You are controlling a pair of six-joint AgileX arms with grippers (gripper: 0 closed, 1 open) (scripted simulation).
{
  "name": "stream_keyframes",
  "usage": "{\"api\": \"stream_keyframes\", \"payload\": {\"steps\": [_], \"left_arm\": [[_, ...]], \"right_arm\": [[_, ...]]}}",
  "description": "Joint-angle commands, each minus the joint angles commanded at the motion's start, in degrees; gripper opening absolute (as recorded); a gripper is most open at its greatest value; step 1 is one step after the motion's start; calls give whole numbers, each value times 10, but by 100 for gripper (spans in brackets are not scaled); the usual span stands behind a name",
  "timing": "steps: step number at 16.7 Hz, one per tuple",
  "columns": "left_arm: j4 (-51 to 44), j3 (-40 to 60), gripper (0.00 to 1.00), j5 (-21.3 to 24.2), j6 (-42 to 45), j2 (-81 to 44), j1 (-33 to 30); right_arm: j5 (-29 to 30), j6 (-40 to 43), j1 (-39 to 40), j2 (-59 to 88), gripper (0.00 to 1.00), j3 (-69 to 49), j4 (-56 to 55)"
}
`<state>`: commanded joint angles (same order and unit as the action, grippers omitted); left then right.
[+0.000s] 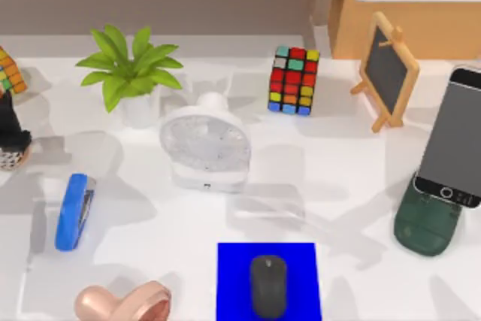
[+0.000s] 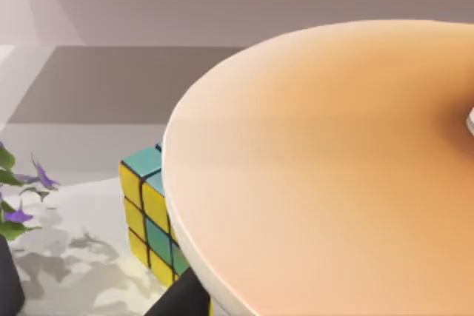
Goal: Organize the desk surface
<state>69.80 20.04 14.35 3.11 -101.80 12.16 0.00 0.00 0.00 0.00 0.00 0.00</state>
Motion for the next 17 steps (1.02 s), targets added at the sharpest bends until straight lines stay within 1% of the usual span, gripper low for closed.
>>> {"api": "stream_keyframes", "payload": {"steps": [5,10,14,17], "left_arm": [[-38,4,0,0,0,33,0],[-34,8,0,-3,1,37,-2],[-40,77,0,-42,1,62,-29],[-72,158,0,-87,-2,70,-77]], "right_arm": [[0,0,0,0,100,0,0],[0,0,0,0,100,0,0],[0,0,0,0,100,0,0],[0,0,0,0,100,0,0]]}}
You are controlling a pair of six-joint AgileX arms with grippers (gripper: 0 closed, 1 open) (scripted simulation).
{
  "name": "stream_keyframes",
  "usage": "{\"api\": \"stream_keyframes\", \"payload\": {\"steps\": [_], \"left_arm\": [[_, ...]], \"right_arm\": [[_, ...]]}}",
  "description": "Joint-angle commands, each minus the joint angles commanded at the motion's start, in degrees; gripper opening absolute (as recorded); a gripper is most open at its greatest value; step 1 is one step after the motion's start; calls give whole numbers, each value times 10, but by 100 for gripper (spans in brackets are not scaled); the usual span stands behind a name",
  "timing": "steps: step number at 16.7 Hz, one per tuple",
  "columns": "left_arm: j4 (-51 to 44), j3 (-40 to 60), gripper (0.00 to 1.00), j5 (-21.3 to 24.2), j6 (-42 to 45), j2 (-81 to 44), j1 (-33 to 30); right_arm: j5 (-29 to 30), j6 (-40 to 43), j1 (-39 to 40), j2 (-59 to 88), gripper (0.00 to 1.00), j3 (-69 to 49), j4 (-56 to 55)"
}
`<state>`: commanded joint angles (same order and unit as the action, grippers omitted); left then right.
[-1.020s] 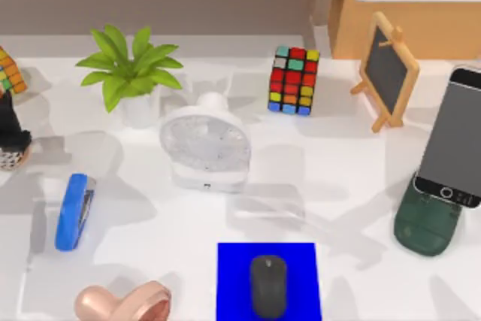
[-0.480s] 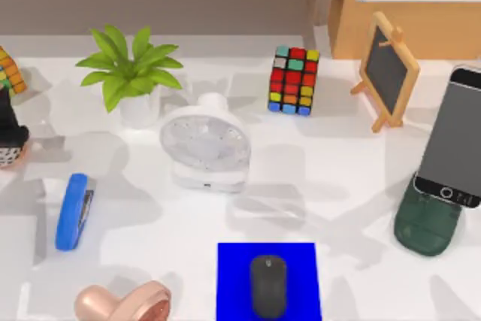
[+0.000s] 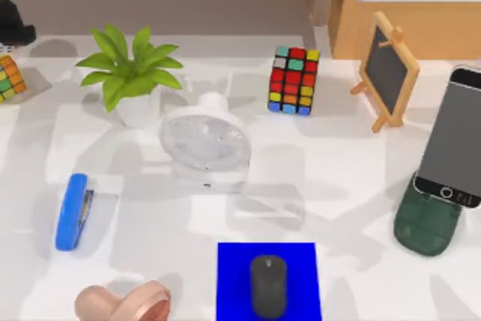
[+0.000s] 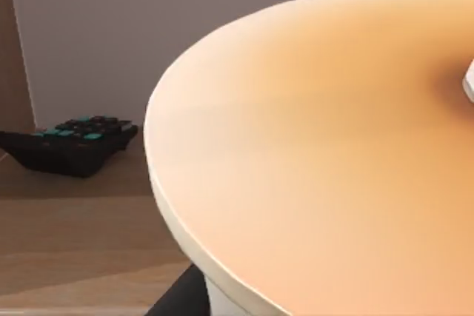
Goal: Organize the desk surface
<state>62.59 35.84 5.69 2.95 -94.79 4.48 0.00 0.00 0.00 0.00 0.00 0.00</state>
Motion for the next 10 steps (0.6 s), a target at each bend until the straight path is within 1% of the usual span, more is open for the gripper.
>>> {"api": "stream_keyframes", "payload": {"steps": [5,10], "left_arm": [[-101,155,0,-78,-12,-20,-115],[-250,314,0,-151,-28,-89,-221]], "right_arm": [[0,0,0,0,100,0,0],[0,0,0,0,100,0,0]]}}
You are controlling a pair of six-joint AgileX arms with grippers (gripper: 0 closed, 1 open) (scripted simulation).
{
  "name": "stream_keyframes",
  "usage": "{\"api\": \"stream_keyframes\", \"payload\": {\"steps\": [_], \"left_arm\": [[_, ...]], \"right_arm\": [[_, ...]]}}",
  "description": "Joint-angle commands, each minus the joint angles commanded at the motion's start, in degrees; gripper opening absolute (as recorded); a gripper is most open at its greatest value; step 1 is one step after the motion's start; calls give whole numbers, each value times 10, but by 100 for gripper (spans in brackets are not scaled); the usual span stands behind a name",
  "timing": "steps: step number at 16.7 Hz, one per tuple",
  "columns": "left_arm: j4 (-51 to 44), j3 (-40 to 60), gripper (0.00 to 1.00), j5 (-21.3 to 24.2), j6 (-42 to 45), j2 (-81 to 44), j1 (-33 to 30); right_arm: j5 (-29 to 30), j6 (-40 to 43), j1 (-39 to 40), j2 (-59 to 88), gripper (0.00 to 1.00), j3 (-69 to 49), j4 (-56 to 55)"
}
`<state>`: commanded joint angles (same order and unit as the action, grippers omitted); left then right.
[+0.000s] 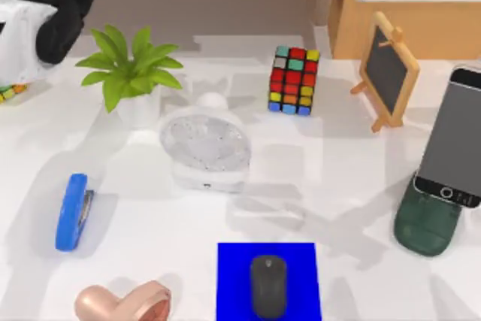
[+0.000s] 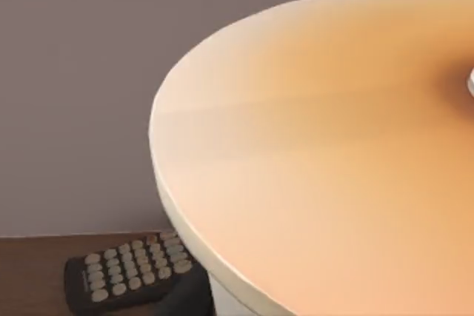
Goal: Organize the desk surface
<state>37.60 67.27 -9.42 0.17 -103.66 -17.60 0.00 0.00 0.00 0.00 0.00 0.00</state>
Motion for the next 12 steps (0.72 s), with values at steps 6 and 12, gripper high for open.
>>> {"api": "stream_keyframes", "payload": {"steps": [6,12], "left_arm": [[-183,181,0,-72,-23,-89,-42],[-275,270,0,-97,-41,-126,-42]], "right_arm": [[0,0,0,0,100,0,0],[0,0,0,0,100,0,0]]}}
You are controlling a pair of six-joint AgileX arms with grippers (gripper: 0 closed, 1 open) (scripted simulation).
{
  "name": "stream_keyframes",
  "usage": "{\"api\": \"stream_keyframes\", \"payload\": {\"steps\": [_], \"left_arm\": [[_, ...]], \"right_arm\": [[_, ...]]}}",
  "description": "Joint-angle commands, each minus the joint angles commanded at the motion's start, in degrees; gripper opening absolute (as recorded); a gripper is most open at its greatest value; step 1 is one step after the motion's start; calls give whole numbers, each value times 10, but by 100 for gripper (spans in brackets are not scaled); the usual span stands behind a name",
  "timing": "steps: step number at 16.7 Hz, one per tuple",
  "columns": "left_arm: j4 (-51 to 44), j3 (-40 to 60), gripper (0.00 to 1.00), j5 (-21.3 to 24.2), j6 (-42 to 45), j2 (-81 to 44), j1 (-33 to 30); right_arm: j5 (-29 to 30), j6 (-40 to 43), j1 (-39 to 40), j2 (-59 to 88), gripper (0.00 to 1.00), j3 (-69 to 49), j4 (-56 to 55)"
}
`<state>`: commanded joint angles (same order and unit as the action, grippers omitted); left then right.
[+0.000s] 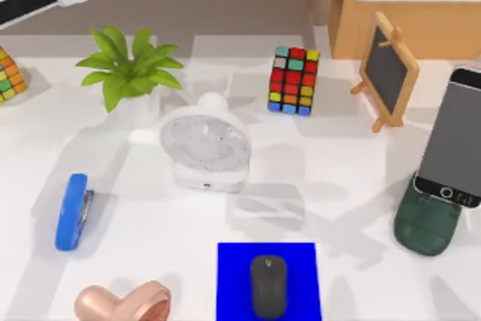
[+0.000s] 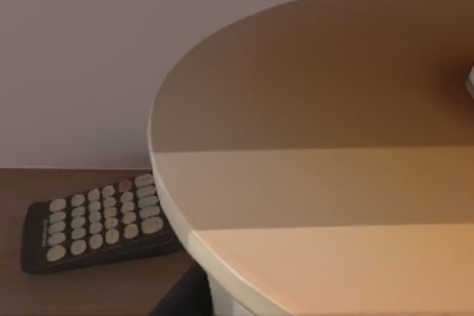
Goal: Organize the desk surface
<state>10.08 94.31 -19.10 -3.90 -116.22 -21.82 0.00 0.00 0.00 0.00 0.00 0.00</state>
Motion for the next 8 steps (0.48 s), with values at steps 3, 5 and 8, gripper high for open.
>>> {"api": "stream_keyframes", "payload": {"steps": [3,5,8], "left_arm": [[0,0,0,0,0,0,0],[1,-2,0,1,2,3,2],[-7,-14,0,7,18,14,-1]], "right_arm": [[0,0,0,0,100,0,0],[0,0,0,0,100,0,0],[0,0,0,0,100,0,0]]}}
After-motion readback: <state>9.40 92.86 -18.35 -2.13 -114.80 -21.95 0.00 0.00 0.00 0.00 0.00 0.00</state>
